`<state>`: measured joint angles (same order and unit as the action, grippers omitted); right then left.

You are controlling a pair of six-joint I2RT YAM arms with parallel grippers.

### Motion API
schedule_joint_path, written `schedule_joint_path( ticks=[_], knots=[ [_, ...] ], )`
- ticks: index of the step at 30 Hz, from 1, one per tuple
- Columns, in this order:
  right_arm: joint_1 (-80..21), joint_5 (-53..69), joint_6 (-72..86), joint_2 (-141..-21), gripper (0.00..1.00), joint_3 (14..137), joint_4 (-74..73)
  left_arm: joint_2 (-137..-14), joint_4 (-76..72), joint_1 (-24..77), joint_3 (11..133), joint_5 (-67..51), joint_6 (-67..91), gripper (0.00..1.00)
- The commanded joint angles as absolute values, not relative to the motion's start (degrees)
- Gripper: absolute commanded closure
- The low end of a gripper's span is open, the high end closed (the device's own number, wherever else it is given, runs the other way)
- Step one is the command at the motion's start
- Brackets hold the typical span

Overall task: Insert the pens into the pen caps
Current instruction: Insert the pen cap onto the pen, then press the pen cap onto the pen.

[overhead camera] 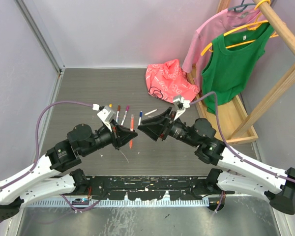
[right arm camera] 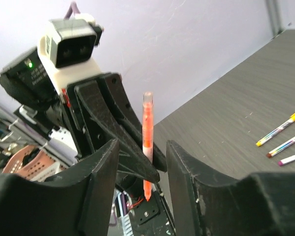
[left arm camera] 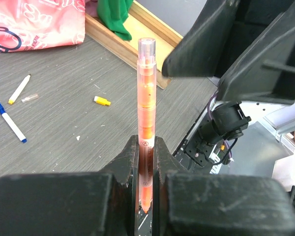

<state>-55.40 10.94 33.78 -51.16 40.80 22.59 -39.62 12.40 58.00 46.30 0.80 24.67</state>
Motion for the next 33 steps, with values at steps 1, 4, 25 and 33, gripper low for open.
schedule_joint_path(
  ticks=[1,4,25,33],
  knots=[
    [-55.57,2.05,31.19,-48.17,0.48,45.64,19.1,-39.34,10.06,57.78,47.78,-0.55,24.06,1.0],
    [-55.62,-0.04,31.2,-49.21,0.45,49.14,15.53,-40.13,10.45,57.8,47.9,-2.04,23.92,1.0],
    [-55.52,5.44,34.84,-56.52,0.53,55.19,9.61,-43.76,8.99,57.74,48.87,-5.32,23.71,1.0],
    [-55.53,6.86,35.07,-57.17,0.61,54.68,9.32,-43.59,8.88,57.77,48.86,-5.03,23.66,1.0]
  ],
)
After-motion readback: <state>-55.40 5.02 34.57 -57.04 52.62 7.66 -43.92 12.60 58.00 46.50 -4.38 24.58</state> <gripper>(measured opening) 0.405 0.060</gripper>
